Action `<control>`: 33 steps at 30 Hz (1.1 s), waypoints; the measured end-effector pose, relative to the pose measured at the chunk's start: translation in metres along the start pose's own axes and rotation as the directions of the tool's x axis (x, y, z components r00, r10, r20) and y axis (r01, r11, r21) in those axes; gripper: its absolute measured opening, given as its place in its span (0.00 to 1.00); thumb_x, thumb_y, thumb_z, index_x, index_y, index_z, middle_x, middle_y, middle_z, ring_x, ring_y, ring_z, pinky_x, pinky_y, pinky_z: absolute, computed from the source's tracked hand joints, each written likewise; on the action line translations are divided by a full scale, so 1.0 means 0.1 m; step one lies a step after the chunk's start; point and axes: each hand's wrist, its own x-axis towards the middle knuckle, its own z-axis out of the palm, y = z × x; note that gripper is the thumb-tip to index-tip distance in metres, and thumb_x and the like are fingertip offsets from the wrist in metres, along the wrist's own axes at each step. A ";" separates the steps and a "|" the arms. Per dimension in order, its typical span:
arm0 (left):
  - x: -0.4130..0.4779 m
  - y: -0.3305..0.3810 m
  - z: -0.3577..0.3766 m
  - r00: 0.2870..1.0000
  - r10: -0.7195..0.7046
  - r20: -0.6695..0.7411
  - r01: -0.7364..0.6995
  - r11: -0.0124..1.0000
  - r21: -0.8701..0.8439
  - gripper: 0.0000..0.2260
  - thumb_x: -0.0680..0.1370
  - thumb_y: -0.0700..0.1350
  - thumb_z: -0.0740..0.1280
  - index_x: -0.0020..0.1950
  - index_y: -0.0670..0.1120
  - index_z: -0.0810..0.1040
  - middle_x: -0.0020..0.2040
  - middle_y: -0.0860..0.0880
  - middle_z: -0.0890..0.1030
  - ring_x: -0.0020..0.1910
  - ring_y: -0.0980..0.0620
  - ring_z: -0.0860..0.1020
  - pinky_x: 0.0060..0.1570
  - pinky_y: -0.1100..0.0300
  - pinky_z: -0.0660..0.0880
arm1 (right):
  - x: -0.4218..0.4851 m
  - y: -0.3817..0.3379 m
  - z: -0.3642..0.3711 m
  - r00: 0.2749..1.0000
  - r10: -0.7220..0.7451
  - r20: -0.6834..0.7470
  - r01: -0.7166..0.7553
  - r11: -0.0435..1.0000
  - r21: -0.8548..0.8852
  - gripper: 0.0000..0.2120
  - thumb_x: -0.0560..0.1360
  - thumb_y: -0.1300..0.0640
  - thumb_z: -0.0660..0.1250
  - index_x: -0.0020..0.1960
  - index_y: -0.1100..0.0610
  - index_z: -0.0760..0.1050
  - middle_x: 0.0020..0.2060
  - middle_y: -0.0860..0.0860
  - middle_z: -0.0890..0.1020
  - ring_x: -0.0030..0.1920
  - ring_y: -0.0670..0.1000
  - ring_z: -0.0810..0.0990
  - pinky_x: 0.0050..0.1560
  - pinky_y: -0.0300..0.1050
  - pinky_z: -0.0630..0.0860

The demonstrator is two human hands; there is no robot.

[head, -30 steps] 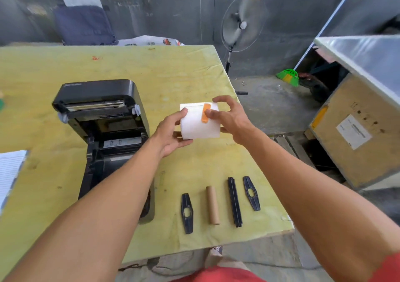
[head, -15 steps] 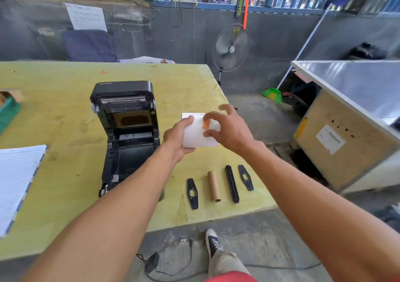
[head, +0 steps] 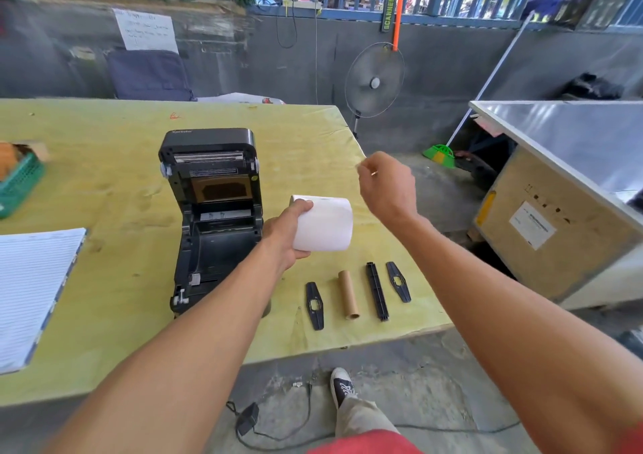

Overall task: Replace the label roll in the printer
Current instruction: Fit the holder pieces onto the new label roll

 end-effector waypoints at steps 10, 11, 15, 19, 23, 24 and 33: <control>0.38 0.01 -0.01 0.999 -0.023 -0.045 0.021 0.998 -0.056 0.25 0.71 0.50 0.74 0.64 0.44 0.73 0.53 0.45 0.77 0.48 0.45 0.78 0.54 0.43 0.77 | 0.24 0.42 0.37 0.965 -0.057 0.255 0.104 0.979 -0.176 0.14 0.81 0.54 0.61 0.53 0.60 0.83 0.51 0.58 0.82 0.49 0.61 0.79 0.44 0.48 0.73; 0.44 0.02 -0.01 0.999 -0.023 -0.045 0.021 0.998 -0.059 0.24 0.71 0.50 0.74 0.64 0.45 0.73 0.53 0.45 0.78 0.48 0.45 0.78 0.54 0.43 0.77 | 0.26 0.52 0.45 0.957 -0.052 0.286 0.109 0.976 -0.189 0.14 0.82 0.54 0.61 0.53 0.59 0.83 0.51 0.58 0.82 0.49 0.61 0.79 0.43 0.46 0.70; 0.70 0.07 0.02 0.997 -0.026 -0.071 0.021 0.997 -0.069 0.22 0.71 0.49 0.74 0.62 0.45 0.74 0.56 0.44 0.79 0.53 0.43 0.79 0.51 0.44 0.77 | 0.32 0.90 0.76 0.888 -0.047 0.457 0.155 0.967 -0.203 0.13 0.81 0.53 0.62 0.51 0.58 0.83 0.44 0.55 0.78 0.47 0.62 0.79 0.40 0.45 0.68; 0.99 0.07 0.08 0.996 -0.038 -0.075 0.033 0.997 -0.063 0.14 0.72 0.48 0.73 0.55 0.46 0.76 0.54 0.44 0.79 0.53 0.43 0.78 0.56 0.42 0.76 | 0.36 1.13 1.03 0.814 -0.072 0.577 0.236 0.948 -0.214 0.12 0.81 0.53 0.63 0.54 0.56 0.84 0.49 0.56 0.80 0.47 0.62 0.80 0.45 0.49 0.77; 1.22 0.04 0.16 0.995 -0.054 -0.089 0.048 0.997 -0.063 0.11 0.73 0.48 0.73 0.51 0.46 0.76 0.55 0.43 0.79 0.55 0.42 0.79 0.57 0.41 0.76 | 0.39 1.28 1.27 0.773 -0.082 0.629 0.297 0.923 -0.244 0.12 0.80 0.57 0.61 0.50 0.56 0.83 0.49 0.55 0.79 0.42 0.62 0.78 0.40 0.49 0.78; 1.26 0.03 0.17 0.994 -0.059 -0.091 0.053 0.997 -0.064 0.11 0.73 0.48 0.73 0.51 0.46 0.76 0.55 0.43 0.80 0.56 0.42 0.79 0.57 0.41 0.76 | 0.40 1.32 1.33 0.767 -0.086 0.636 0.314 0.915 -0.255 0.12 0.81 0.58 0.60 0.51 0.56 0.83 0.49 0.55 0.79 0.42 0.61 0.78 0.38 0.48 0.76; 1.49 -0.03 0.20 0.992 -0.091 -0.090 0.084 0.993 -0.082 0.08 0.74 0.46 0.71 0.51 0.46 0.76 0.51 0.44 0.81 0.50 0.44 0.80 0.54 0.42 0.78 | 0.23 1.59 1.64 0.666 -0.092 0.740 0.427 0.861 -0.277 0.10 0.80 0.60 0.61 0.52 0.57 0.81 0.45 0.55 0.78 0.39 0.62 0.78 0.35 0.47 0.74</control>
